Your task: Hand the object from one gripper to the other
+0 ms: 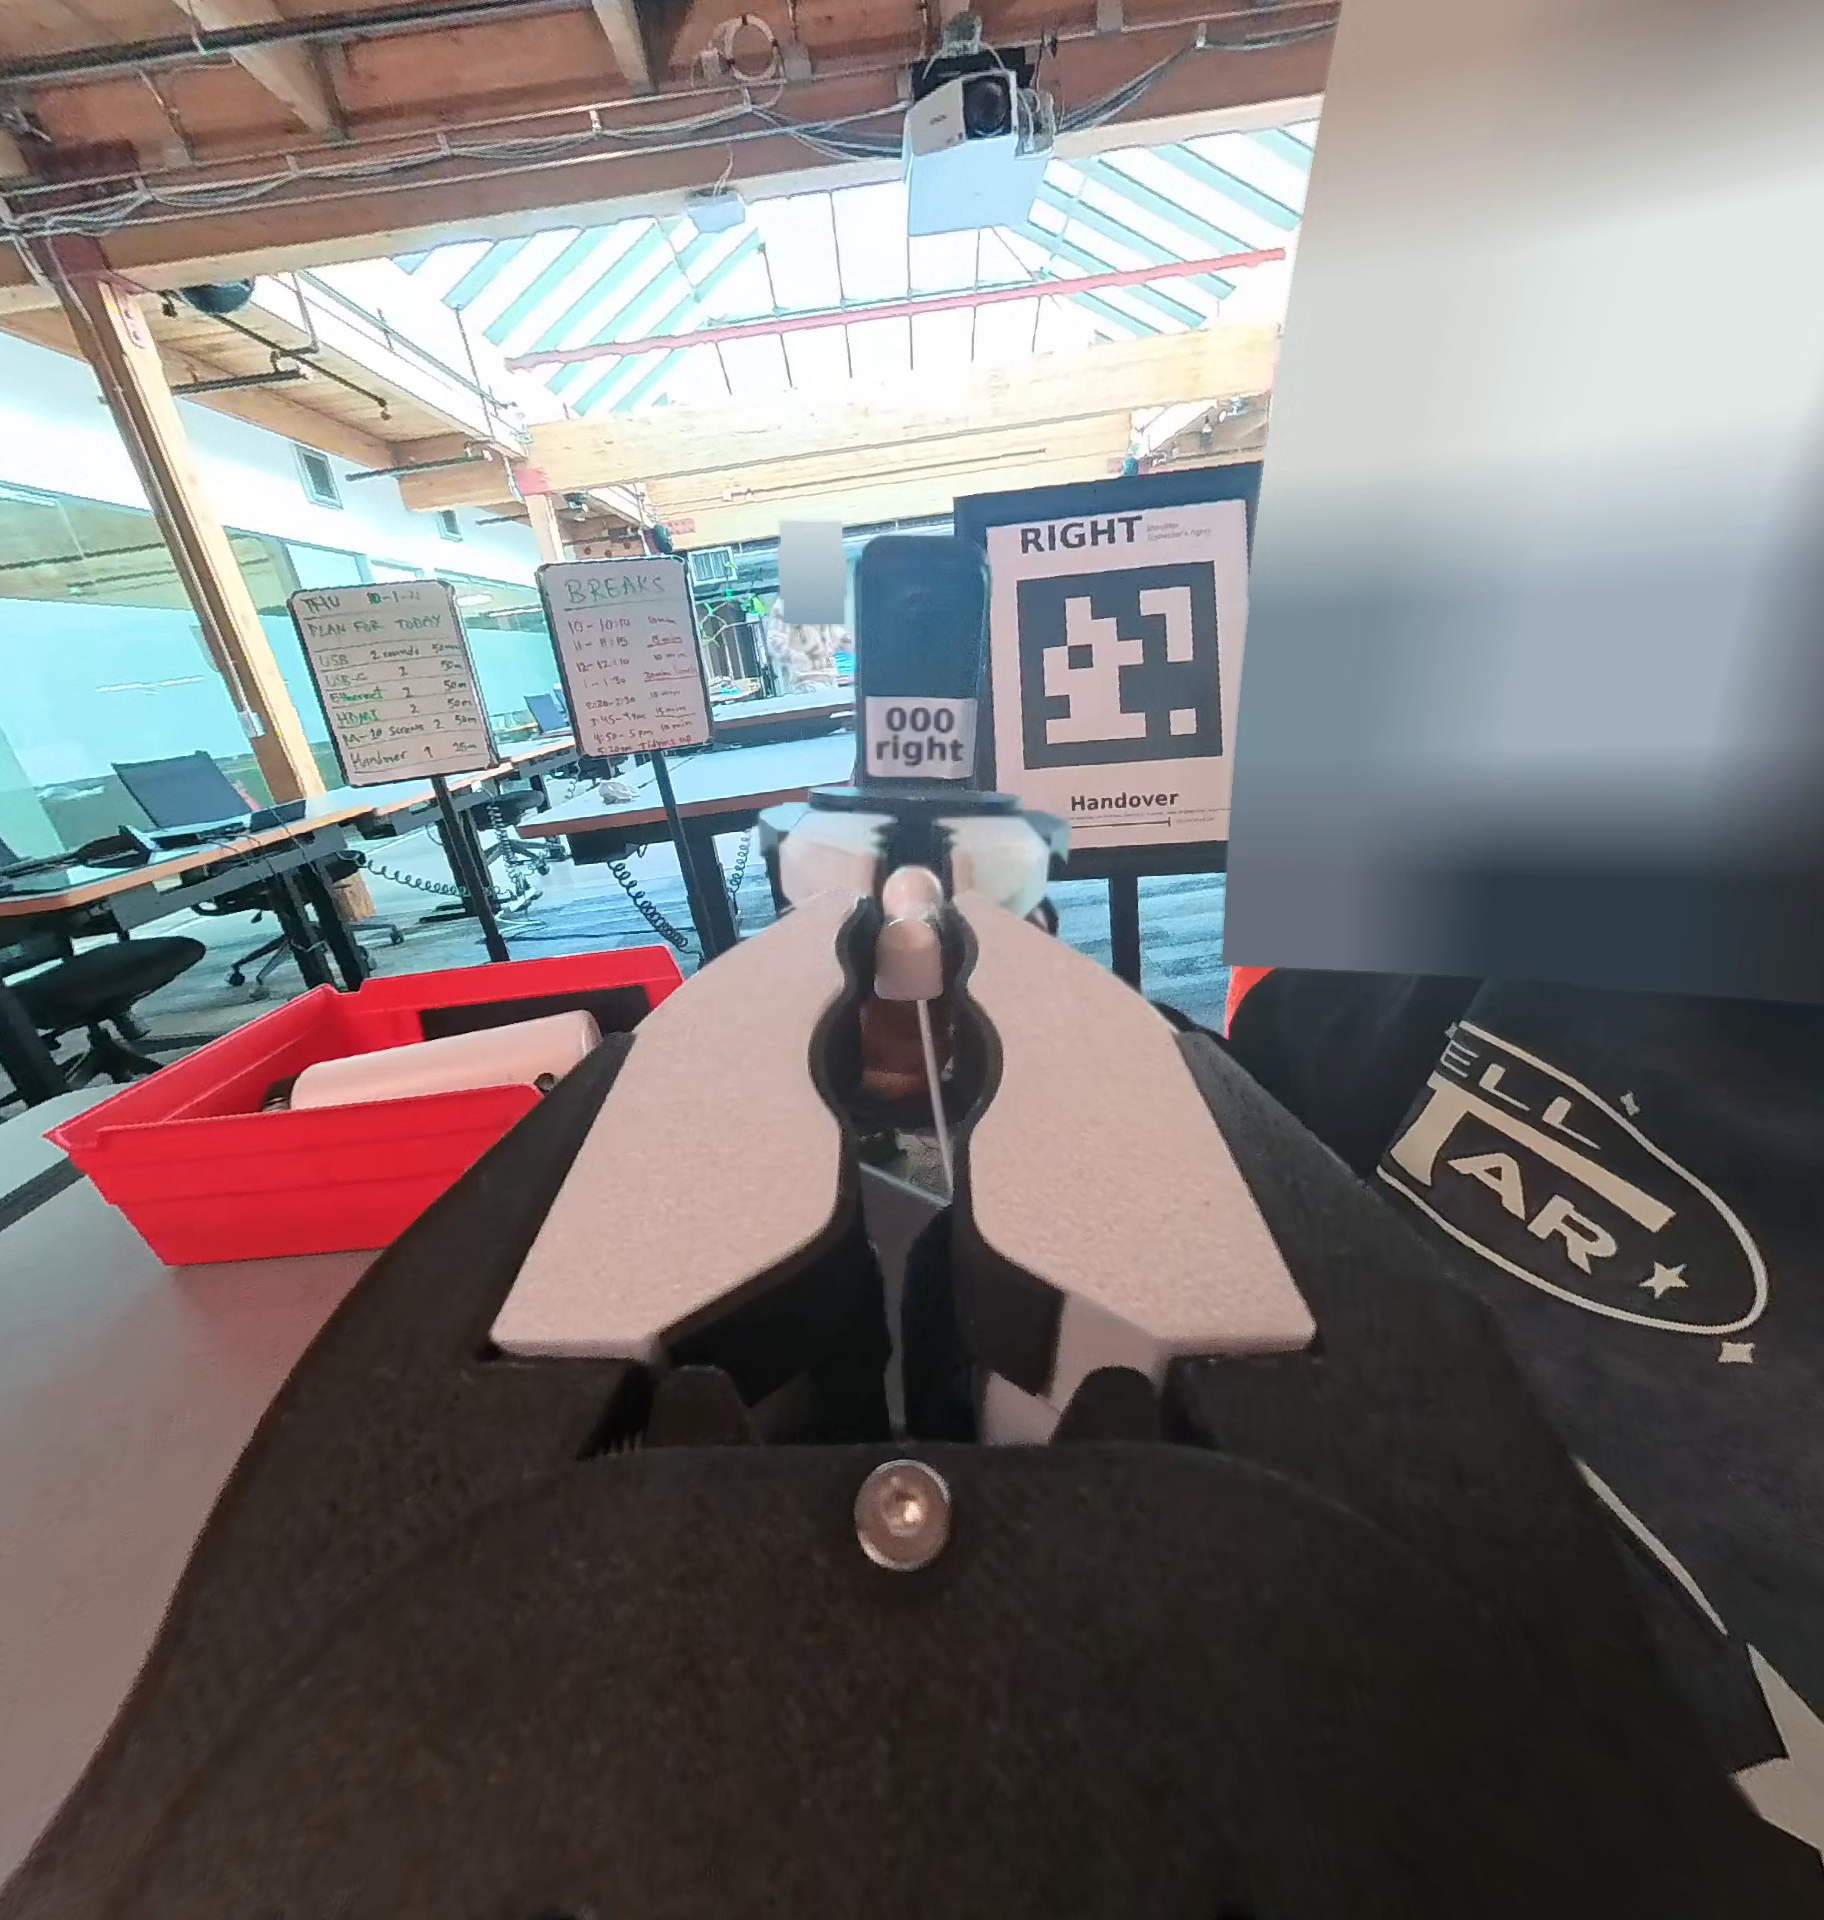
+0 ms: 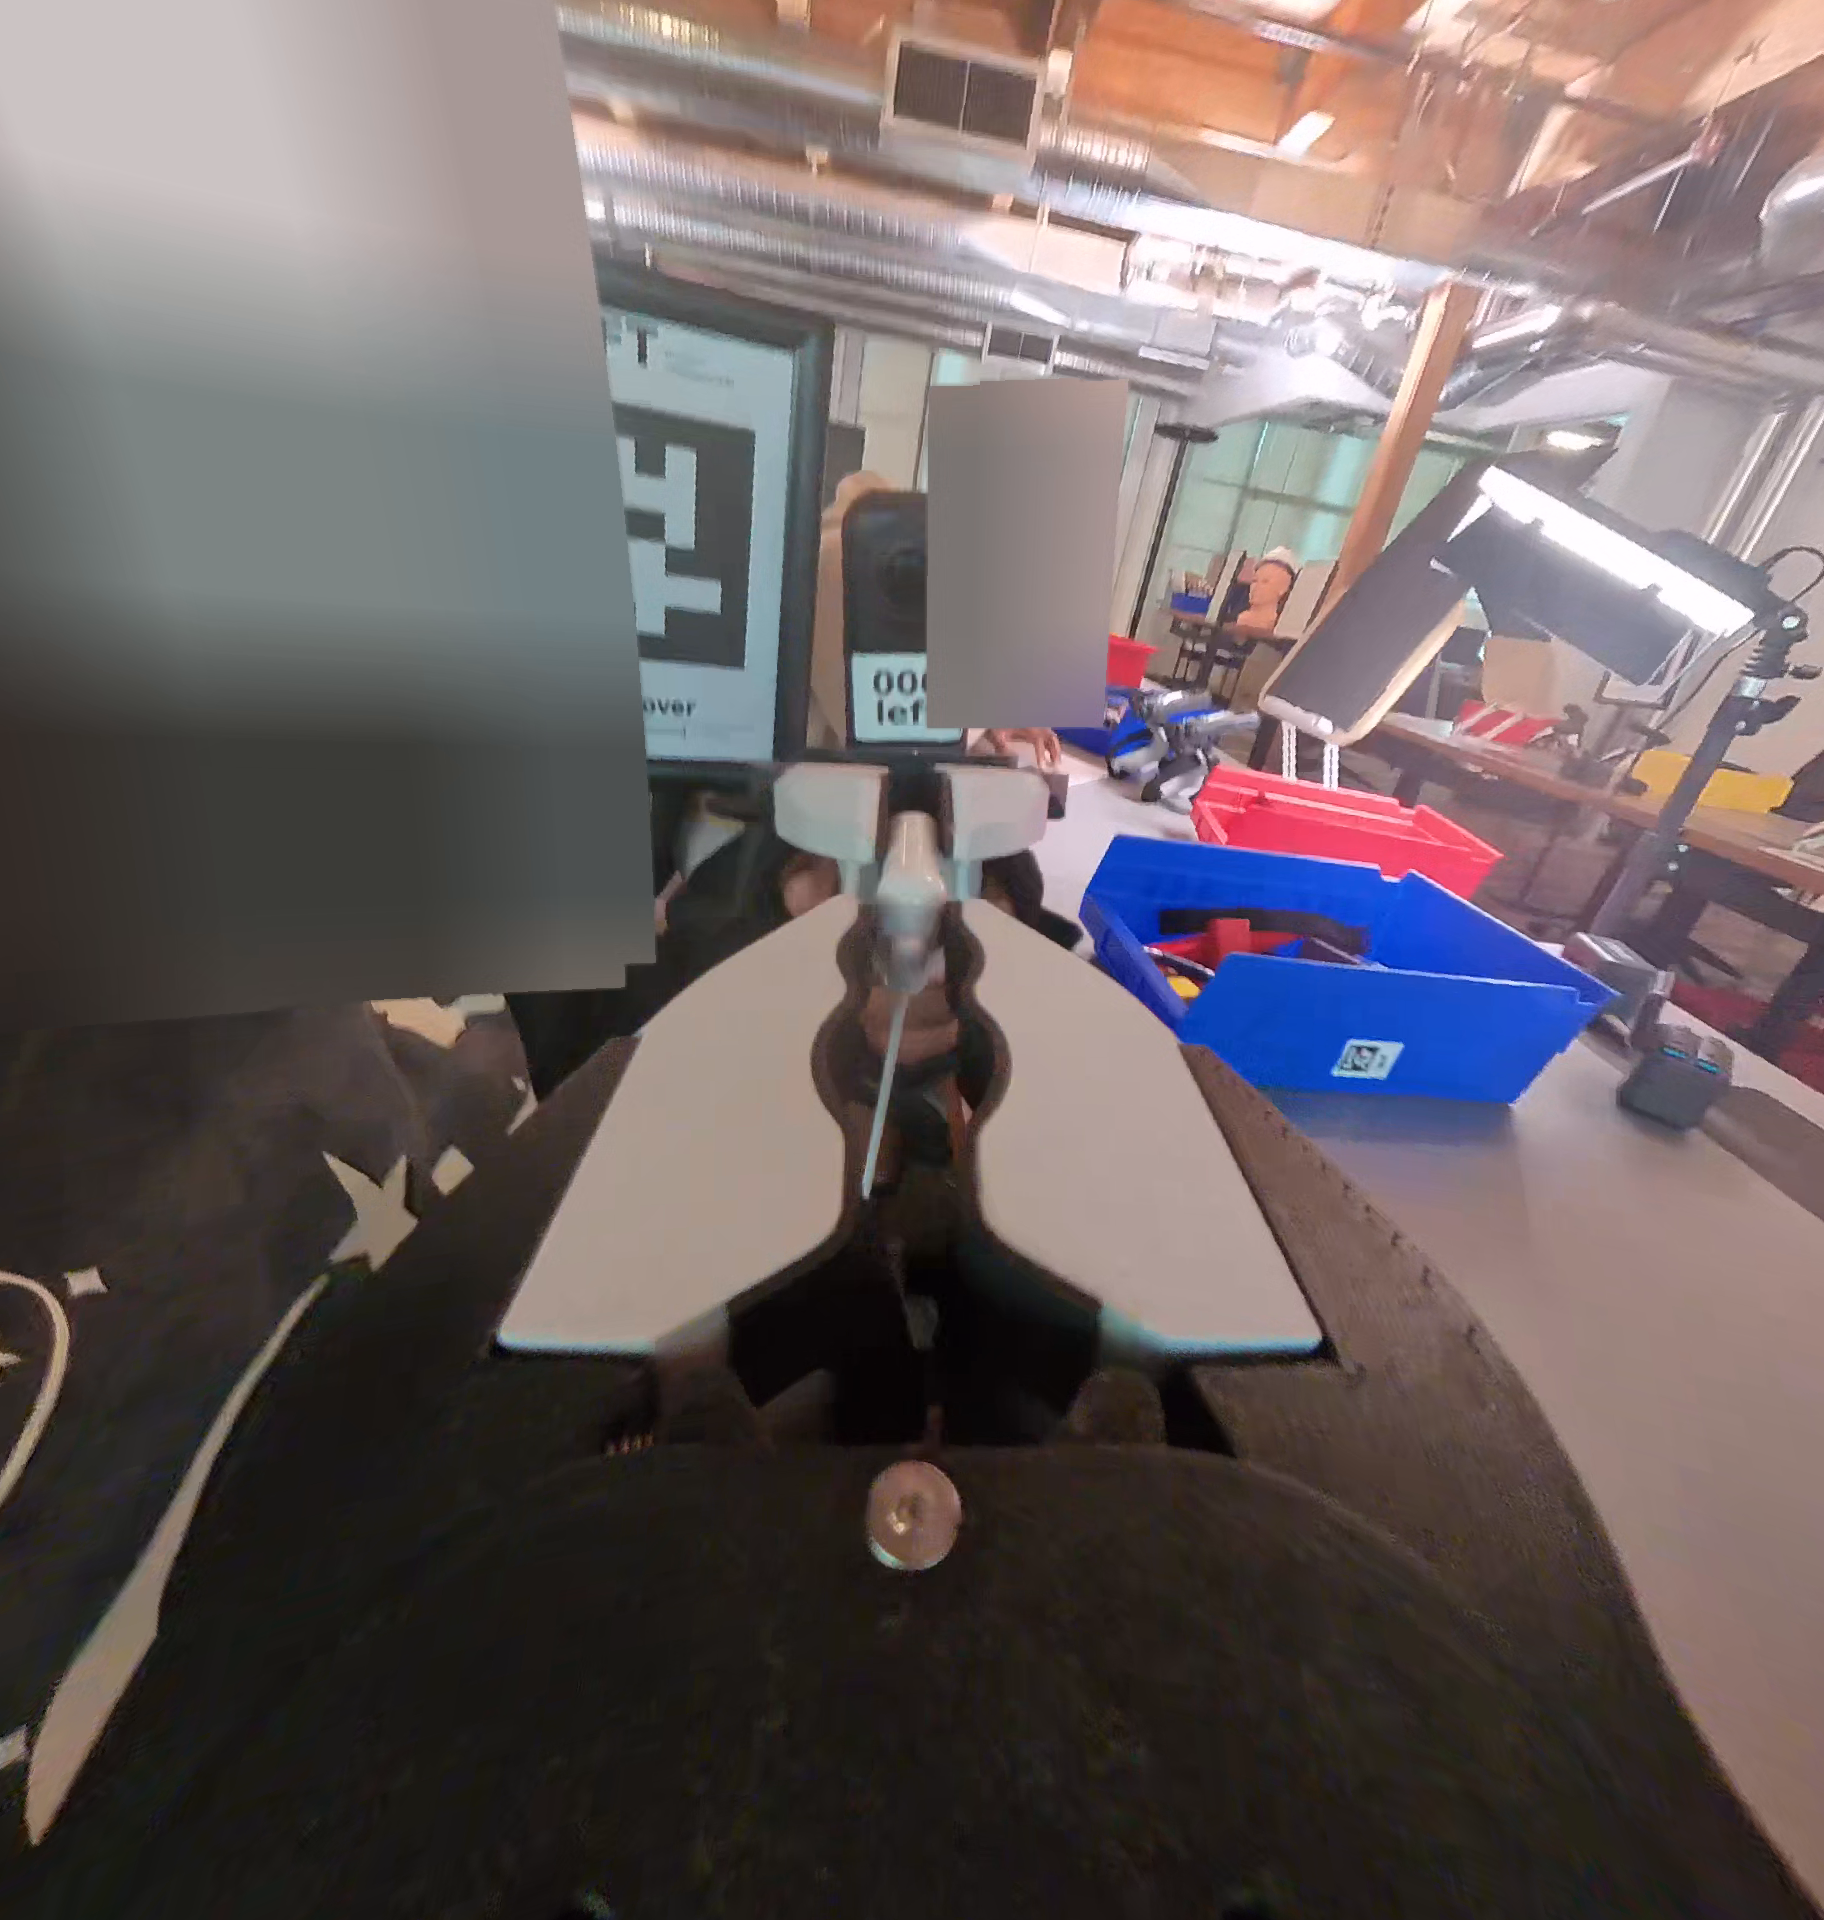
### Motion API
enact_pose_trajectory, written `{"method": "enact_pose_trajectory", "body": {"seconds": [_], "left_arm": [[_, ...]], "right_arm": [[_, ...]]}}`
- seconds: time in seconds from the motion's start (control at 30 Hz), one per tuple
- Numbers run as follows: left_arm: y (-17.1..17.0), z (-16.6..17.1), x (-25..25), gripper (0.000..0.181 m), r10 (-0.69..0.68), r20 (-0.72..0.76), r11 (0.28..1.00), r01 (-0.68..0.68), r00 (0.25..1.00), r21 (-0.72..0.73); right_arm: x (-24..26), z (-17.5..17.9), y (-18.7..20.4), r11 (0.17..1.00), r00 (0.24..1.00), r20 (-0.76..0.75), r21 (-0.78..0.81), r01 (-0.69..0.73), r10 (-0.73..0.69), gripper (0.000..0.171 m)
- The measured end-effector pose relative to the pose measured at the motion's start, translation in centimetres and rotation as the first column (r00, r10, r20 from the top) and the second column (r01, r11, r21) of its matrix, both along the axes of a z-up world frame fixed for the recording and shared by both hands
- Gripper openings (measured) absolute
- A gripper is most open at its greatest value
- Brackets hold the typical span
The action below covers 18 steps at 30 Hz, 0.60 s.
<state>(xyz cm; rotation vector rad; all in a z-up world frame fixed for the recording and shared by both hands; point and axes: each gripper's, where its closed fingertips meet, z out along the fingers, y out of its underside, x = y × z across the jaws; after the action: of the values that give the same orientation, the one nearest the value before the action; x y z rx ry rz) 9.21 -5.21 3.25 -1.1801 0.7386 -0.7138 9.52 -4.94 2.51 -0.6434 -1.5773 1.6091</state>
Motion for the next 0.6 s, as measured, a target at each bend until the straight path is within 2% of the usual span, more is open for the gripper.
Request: {"method": "enact_pose_trajectory", "body": {"seconds": [0.13,0.2,0.3,0.37,0.4,0.47,0.6], "left_arm": [[0.1,0.2,-0.2,0.013,0.001,0.035,1.000,0.000,0.999,-0.024],[0.3,0.3,-0.5,0.014,0.005,0.067,0.999,-0.001,0.998,-0.052],[0.5,0.2,-0.8,0.024,-0.030,0.129,0.988,0.049,0.991,-0.146],[0.4,-0.1,-0.6,0.027,-0.080,0.153,0.975,0.110,0.985,-0.195],[0.3,-0.2,-0.4,0.028,-0.097,0.156,0.970,0.129,0.983,-0.208],[0.3,-0.4,-0.2,0.028,-0.106,0.155,0.967,0.138,0.982,-0.213],[-0.2,-0.5,0.2,0.015,-0.126,0.121,0.968,0.149,0.985,-0.204]], "right_arm": [[-0.1,0.0,0.0,0.983,0.992,-0.100,0.160,0.087,-0.072,0.013],[-0.3,-0.2,0.1,0.925,0.967,-0.216,0.324,0.200,-0.134,0.013],[-0.3,0.0,0.4,0.697,0.858,-0.477,0.549,0.461,-0.192,0.013],[-0.2,0.0,0.2,0.519,0.780,-0.605,0.620,0.588,-0.160,0.013],[-0.1,-0.1,-0.1,0.461,0.758,-0.640,0.638,0.617,-0.130,0.013],[0.1,-0.2,-0.7,0.429,0.744,-0.662,0.649,0.628,-0.089,0.013],[0.2,-0.3,-0.6,0.411,0.736,-0.673,0.653,0.636,-0.071,0.013]]}}
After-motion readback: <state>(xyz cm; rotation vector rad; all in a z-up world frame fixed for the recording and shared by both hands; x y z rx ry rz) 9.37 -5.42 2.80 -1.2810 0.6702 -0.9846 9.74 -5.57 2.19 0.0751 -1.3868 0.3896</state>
